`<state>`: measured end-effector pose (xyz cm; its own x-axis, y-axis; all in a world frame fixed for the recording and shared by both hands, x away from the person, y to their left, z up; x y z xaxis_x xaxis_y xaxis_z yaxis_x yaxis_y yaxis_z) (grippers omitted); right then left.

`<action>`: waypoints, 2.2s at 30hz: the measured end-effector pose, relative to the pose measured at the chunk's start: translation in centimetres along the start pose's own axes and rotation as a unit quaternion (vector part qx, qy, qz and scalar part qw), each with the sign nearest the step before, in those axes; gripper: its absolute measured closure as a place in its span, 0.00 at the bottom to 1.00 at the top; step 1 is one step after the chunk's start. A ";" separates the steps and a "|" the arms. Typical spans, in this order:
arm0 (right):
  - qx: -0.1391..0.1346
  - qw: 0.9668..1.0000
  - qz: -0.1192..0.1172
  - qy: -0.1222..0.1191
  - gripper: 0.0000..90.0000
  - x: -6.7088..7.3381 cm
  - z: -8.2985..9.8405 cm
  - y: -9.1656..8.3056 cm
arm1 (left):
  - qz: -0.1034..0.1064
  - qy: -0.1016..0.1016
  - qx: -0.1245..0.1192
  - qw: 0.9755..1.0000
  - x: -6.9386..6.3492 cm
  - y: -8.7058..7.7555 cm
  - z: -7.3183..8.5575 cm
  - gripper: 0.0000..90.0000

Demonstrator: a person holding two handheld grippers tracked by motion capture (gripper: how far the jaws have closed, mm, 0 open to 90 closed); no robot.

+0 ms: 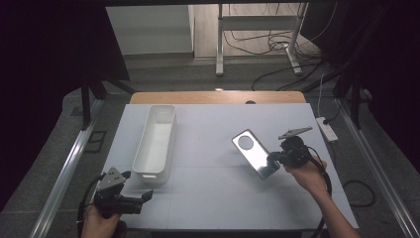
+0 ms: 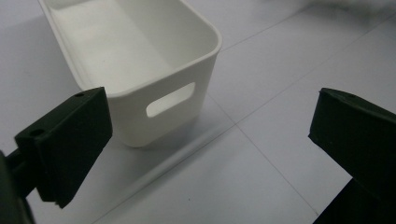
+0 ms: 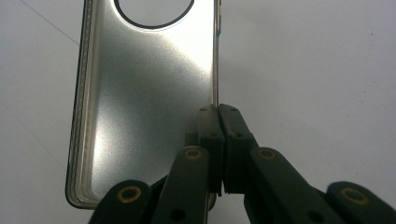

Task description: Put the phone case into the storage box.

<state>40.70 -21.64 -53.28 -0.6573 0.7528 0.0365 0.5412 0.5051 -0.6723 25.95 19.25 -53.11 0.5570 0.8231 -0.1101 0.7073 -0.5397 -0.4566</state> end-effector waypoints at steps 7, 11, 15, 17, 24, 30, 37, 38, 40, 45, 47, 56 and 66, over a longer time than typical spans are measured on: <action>-0.019 1.000 0.006 0.002 0.98 0.6 0.1 -1.5 | 0.013 -0.005 -0.004 1.000 -0.6 0.4 -0.7 0.00; -0.027 1.000 0.007 0.007 0.98 0.9 0.2 -2.1 | 0.020 0.000 -0.012 1.000 -1.2 0.9 -1.5 0.00; -0.033 0.999 0.009 0.008 0.98 0.9 0.2 -2.3 | 0.032 -0.005 -0.019 0.999 -1.8 1.5 -2.2 0.00; -0.032 0.999 0.010 0.008 0.98 0.9 0.2 -2.3 | 0.036 -0.006 -0.021 0.999 -2.0 1.9 -2.5 0.00; -0.037 0.999 0.014 0.007 0.98 1.0 0.0 -2.3 | 0.055 -0.015 -0.031 0.998 -2.6 3.0 -3.5 0.00; -0.040 0.999 0.016 0.003 0.98 1.0 -0.1 -2.2 | 0.074 -0.026 -0.036 0.996 -3.0 4.2 -4.2 0.00; -0.047 0.999 0.016 0.003 0.98 1.3 -0.3 -2.1 | 0.099 -0.015 -0.030 0.995 -4.1 5.9 -5.3 0.00; -0.047 0.999 0.015 0.001 0.98 1.4 -0.4 -2.0 | 0.105 -0.017 -0.029 0.994 -4.4 6.2 -5.5 0.00; -0.048 0.999 0.016 0.000 0.98 1.5 -0.4 -2.0 | 0.115 -0.017 -0.028 0.993 -4.8 6.6 -5.7 0.00; -0.049 0.999 0.016 -0.002 0.98 1.6 -0.5 -2.0 | 0.130 -0.012 -0.029 0.991 -5.6 7.6 -6.4 0.00; -0.050 0.999 0.015 -0.002 0.98 1.7 -0.5 -2.0 | 0.138 -0.013 -0.031 0.990 -5.8 8.0 -6.6 0.00; -0.053 0.999 0.013 -0.004 0.98 2.1 -0.8 -1.8 | 0.155 -0.010 -0.024 0.988 -6.7 10.1 -7.3 0.00; -0.059 0.998 0.009 -0.006 0.98 2.5 -1.1 -1.7 | 0.172 -0.009 -0.021 0.985 -7.5 12.1 -8.0 0.00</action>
<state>38.71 -20.17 -51.22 -0.6528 0.7574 0.0163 0.6105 0.5387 -0.5806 33.80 5.14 -50.69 0.7591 0.5931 -0.2683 0.4956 -0.7938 -0.3525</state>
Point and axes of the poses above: each handheld gripper's, and its own axes: y roughly forward along the jaws, z roughly out of its underside, x roughly to its left, the point moved 10 cm from there along y, roughly forward along the jaws, and after that the axes turned 11 degrees about -x, right-handed, at the moved point
